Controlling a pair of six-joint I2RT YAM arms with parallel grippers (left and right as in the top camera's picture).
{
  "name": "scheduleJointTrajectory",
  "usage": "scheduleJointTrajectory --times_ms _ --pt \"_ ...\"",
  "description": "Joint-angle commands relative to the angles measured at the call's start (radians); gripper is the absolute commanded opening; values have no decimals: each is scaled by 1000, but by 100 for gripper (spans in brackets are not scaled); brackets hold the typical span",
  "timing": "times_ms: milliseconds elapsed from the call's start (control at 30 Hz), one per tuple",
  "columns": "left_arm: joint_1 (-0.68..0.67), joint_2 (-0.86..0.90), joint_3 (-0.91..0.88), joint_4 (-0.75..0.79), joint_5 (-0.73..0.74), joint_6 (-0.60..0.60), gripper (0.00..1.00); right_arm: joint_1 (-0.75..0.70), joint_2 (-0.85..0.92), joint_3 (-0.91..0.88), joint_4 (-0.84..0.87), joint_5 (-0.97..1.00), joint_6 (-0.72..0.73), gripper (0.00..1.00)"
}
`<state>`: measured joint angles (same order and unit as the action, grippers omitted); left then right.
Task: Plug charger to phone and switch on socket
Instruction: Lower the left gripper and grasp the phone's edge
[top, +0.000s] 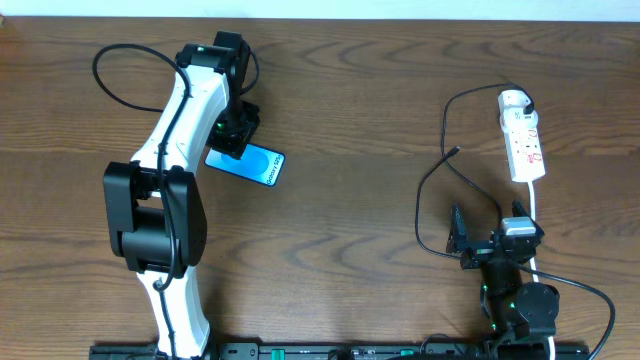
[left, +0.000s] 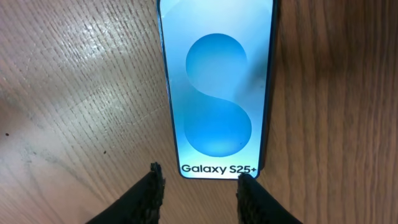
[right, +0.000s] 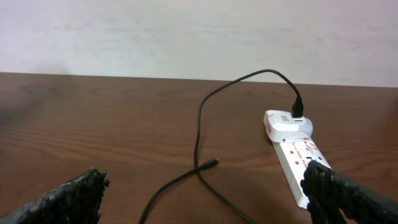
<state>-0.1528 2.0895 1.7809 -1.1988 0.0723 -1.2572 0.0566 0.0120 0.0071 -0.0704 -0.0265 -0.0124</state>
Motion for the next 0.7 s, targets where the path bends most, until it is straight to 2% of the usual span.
scheduleJointTrajectory --times_ms 0,67,200,233,667 --pt "1 4 -6 -1 -17 -5 47 3 -6 -2 -5 1 -11 99" --pt "1 3 -6 1 -17 -5 58 3 -6 -2 -5 1 -11 99" --pt "1 3 -6 0 -33 -4 94 3 -6 -2 -5 1 -11 99" --pt "1 3 -6 0 -35 -4 98 3 -6 -2 -5 1 -11 99" --pt "1 4 -10 17 -36 2 98 3 -6 -2 -5 1 -11 99"
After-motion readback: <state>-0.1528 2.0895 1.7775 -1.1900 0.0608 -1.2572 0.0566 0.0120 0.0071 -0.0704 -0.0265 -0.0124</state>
